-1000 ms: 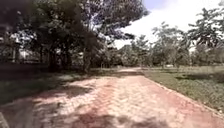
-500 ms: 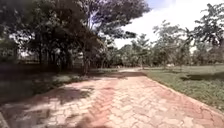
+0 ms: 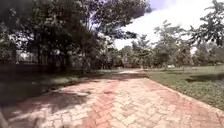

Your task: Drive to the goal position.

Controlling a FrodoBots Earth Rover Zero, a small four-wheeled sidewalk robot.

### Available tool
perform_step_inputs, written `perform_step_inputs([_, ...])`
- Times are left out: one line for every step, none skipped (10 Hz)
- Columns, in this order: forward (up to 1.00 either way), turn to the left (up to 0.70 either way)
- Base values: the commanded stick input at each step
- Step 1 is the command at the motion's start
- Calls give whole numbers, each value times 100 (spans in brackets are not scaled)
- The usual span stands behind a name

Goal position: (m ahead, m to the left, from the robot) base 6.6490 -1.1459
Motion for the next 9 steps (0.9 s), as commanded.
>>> perform_step_inputs([70,0])
perform_step_inputs([70,0])
perform_step_inputs([70,0])
perform_step_inputs([70,0])
perform_step_inputs([70,0])
perform_step_inputs([70,0])
perform_step_inputs([70,0])
perform_step_inputs([70,0])
perform_step_inputs([70,0])
